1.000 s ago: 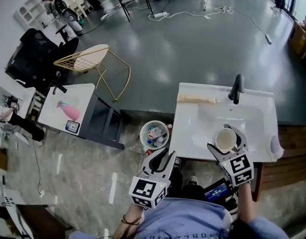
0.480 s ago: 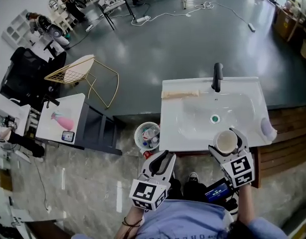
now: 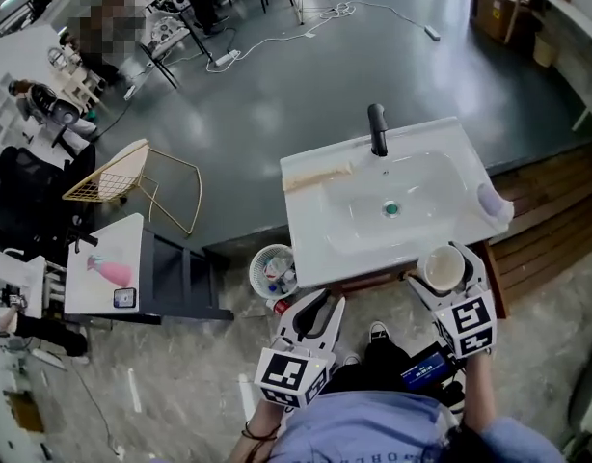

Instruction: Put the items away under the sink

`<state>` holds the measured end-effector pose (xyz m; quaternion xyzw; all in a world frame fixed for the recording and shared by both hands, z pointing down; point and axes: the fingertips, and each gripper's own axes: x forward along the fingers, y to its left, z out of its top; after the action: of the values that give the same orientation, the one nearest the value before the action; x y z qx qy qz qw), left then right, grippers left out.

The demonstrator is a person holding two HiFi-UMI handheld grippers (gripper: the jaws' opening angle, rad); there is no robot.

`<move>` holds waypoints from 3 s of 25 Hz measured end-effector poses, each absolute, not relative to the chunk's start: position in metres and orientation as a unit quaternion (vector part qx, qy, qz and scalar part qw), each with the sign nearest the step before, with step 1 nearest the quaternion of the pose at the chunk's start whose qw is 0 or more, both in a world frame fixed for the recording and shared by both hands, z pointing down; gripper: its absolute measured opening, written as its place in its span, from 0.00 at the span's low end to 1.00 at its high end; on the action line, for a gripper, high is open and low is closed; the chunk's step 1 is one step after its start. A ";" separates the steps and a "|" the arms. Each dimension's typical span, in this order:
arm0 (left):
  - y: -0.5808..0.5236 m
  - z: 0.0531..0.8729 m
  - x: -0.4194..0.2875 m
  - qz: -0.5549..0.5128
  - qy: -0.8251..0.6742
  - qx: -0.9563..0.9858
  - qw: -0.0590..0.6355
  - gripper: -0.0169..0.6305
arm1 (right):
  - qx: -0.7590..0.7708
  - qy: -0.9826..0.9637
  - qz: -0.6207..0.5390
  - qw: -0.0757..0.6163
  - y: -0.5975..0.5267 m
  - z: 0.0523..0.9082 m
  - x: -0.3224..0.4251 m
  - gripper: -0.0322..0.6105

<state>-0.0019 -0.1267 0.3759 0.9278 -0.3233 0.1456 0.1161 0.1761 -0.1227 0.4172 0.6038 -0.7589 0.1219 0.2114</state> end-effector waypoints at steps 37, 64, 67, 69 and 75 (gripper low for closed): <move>-0.015 0.525 0.081 0.146 -0.140 0.973 0.108 0.18 | 0.650 -0.690 0.221 0.229 0.005 0.633 0.238 0.68; -0.021 0.658 0.153 0.181 -0.135 0.965 0.137 0.18 | 0.651 -0.677 0.279 0.202 -0.100 0.806 0.280 0.68; -0.022 0.668 0.151 0.179 -0.133 0.966 0.135 0.18 | 0.650 -0.679 0.272 0.208 -0.113 0.817 0.279 0.68; -0.022 0.674 0.149 0.182 -0.125 0.967 0.124 0.18 | 0.650 -0.680 0.269 0.209 -0.121 0.825 0.278 0.68; -0.025 0.696 0.139 0.192 -0.115 0.967 0.120 0.18 | 0.649 -0.681 0.259 0.220 -0.145 0.852 0.270 0.68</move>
<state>0.1392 -0.0245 0.6965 0.9671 -0.1153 0.1925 0.1202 0.2702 -0.1447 0.8522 0.6487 -0.6810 0.2591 0.2200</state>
